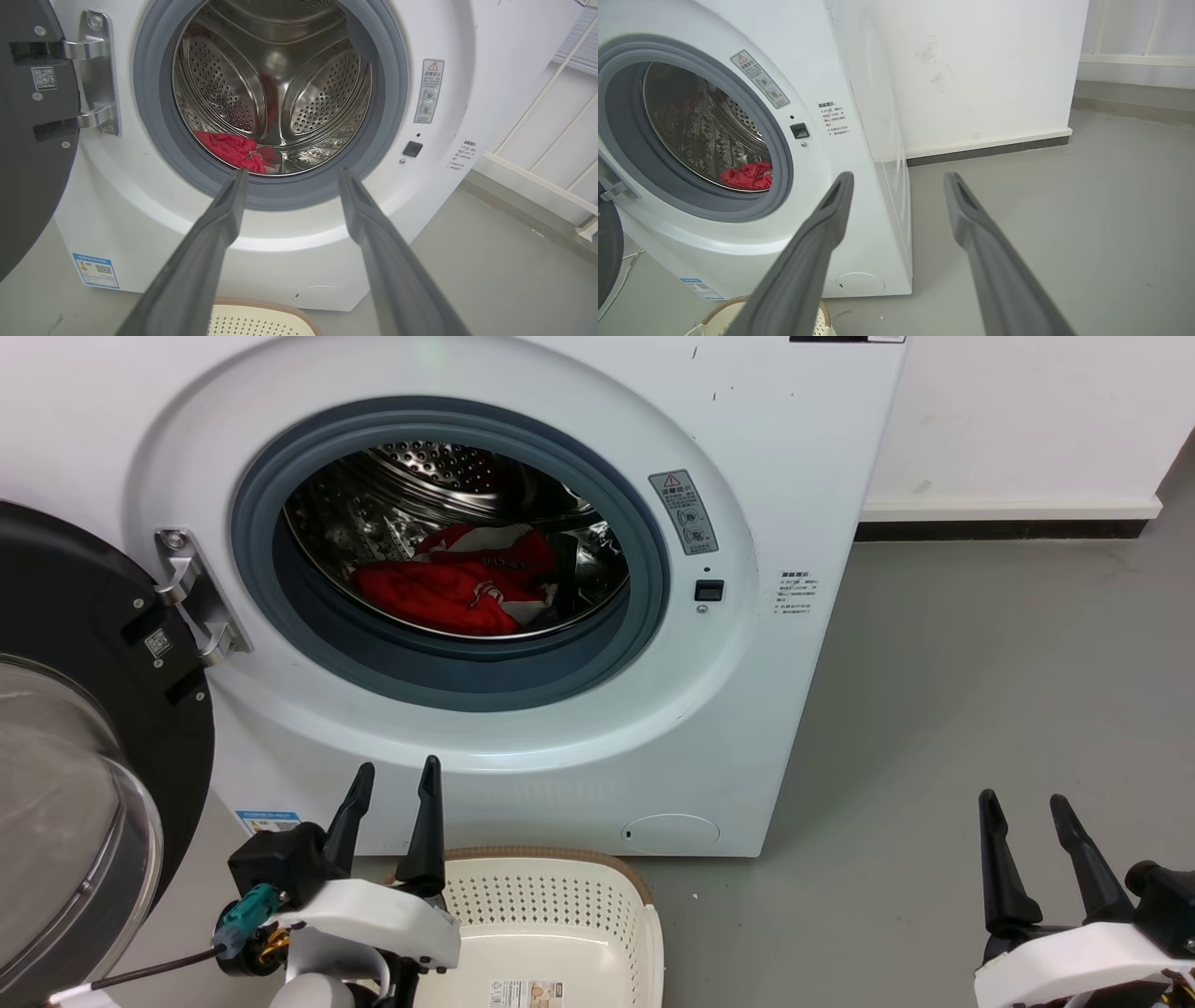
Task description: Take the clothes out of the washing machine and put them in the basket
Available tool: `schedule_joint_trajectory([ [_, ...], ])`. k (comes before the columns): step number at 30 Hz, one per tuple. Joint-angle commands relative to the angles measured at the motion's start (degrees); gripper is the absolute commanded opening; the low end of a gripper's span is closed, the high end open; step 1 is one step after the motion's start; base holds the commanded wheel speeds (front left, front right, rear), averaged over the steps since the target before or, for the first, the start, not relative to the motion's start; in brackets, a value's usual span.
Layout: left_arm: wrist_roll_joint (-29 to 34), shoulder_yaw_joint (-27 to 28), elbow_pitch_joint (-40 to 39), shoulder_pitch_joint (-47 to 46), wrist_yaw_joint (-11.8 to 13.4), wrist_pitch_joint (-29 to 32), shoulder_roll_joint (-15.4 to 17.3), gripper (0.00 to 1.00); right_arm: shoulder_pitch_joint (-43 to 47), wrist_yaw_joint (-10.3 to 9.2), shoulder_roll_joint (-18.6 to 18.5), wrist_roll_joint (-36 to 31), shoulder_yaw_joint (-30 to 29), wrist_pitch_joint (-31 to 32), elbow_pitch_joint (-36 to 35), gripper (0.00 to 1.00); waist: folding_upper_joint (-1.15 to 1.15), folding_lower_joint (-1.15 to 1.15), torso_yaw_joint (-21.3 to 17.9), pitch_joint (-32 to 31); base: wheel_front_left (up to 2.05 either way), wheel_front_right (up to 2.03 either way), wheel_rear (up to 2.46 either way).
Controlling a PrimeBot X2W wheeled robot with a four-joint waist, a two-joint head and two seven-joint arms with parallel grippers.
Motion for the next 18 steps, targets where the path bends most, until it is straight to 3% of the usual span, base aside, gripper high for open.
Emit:
schedule_joint_trajectory([
  [1, 1.41, -0.32, -0.09, -1.22, 0.26, -0.47, 0.21, 1.0, 0.36, -0.01, 0.01, -1.47, -0.13, 0.01, -0.74, 1.0, 0.0, 0.0, 0.05, 0.0, 0.0, 0.0, 0.0],
  [18, 10.47, -1.32, 1.99, -1.82, 1.99, -2.49, 0.71, 1.0, 0.91, -0.01, 0.03, -10.23, -0.52, -1.31, -0.32, 1.0, 0.0, 0.0, 0.43, -0.2, 0.0, 0.0, 0.0],
])
